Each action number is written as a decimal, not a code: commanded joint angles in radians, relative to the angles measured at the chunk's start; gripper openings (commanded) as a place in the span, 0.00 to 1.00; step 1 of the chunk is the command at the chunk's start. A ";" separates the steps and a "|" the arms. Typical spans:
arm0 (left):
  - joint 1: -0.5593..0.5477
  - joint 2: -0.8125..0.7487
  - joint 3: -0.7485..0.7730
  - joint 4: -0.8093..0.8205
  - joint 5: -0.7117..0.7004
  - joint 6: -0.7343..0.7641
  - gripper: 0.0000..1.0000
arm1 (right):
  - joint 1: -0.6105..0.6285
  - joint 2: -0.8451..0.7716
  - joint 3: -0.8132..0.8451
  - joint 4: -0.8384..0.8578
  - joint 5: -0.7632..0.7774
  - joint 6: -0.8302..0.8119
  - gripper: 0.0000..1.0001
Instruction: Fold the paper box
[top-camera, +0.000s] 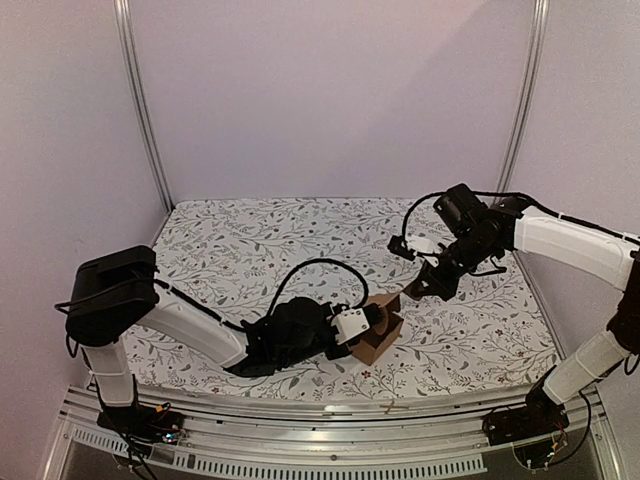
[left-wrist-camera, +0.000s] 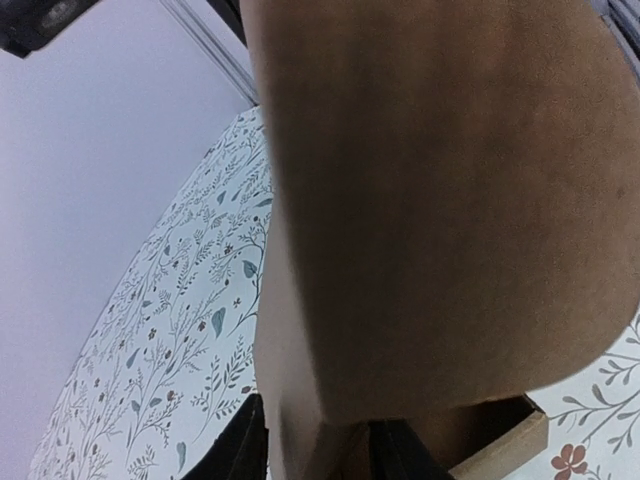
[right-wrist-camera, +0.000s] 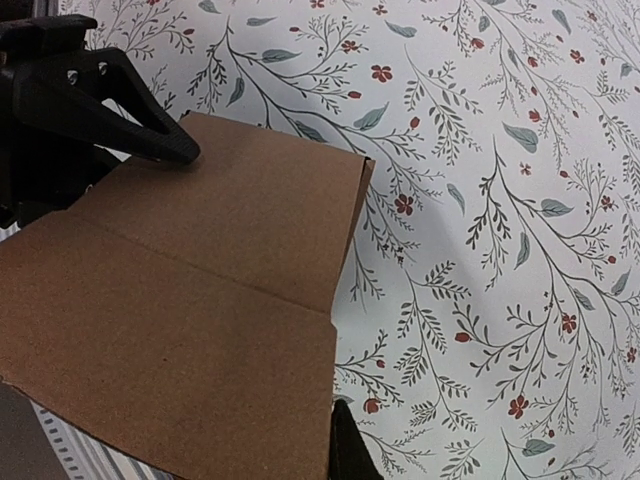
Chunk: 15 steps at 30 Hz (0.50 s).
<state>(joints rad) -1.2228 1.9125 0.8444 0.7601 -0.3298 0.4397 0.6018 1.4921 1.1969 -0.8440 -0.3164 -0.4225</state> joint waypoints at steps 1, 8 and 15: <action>-0.021 -0.005 0.005 -0.015 -0.010 0.009 0.36 | 0.005 -0.050 -0.045 -0.006 -0.007 0.001 0.01; -0.039 -0.121 -0.028 -0.158 -0.001 -0.039 0.42 | 0.004 -0.068 -0.120 0.019 -0.026 0.020 0.01; -0.044 -0.156 -0.064 -0.228 0.034 -0.103 0.43 | 0.005 -0.082 -0.132 0.038 -0.039 0.033 0.04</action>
<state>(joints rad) -1.2476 1.7729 0.8078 0.6128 -0.3210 0.3885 0.6022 1.4376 1.0809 -0.8211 -0.3340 -0.4053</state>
